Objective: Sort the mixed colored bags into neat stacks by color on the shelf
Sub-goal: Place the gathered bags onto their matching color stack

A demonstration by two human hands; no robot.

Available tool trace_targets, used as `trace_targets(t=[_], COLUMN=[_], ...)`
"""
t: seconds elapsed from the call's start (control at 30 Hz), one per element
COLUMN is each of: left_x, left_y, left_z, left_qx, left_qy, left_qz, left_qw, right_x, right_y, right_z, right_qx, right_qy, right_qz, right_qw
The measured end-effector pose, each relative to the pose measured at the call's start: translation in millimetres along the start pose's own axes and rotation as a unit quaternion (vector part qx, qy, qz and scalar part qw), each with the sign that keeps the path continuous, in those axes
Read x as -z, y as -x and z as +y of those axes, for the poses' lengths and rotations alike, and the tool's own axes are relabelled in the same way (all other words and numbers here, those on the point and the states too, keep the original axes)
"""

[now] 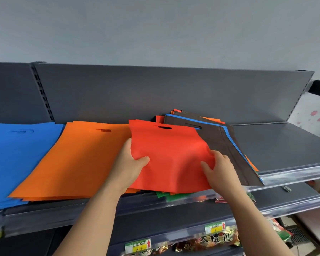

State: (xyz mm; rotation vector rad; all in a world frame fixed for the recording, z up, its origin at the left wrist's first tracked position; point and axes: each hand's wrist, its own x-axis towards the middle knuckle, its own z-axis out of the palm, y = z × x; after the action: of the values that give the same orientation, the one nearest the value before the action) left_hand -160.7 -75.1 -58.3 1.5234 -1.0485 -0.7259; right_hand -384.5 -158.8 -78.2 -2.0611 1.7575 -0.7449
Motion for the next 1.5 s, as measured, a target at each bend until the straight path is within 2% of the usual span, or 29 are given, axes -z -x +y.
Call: trace_targets(t=[0.1, 0.27, 0.4, 0.63, 0.9, 1.13, 1.5], left_x=[22, 74, 126, 232, 382, 488, 622], left_y=[6, 15, 32, 82, 150, 197, 171], left_z=[1, 19, 27, -5, -28, -43, -63], left_qx=[-0.009, -0.068, -0.076, 0.01, 0.019, 0.027, 0.021], left_qy=[-0.022, -0.037, -0.032, -0.062, -0.068, -0.069, -0.082], left_qz=[0.018, 0.074, 0.123, 0.178, 0.262, 0.299, 0.365], left_qw=[1.0, 0.994, 0.989, 0.982, 0.963, 0.951, 0.927], right_x=[-1, -5, -15, -65, -129, -178, -247], right_y=[6, 16, 33, 87, 171, 227, 226], right_z=[-24, -73, -117, -207, -332, -422, -561], right_qx=[0.035, 0.11, 0.161, 0.207, 0.265, 0.301, 0.355], right_qy=[-0.054, -0.091, -0.107, -0.123, -0.155, -0.171, -0.193], right_qz=[0.028, 0.082, 0.099, 0.057, 0.01, -0.039, -0.067], right_qw=[0.998, 0.986, 0.976, 0.969, 0.952, 0.937, 0.912])
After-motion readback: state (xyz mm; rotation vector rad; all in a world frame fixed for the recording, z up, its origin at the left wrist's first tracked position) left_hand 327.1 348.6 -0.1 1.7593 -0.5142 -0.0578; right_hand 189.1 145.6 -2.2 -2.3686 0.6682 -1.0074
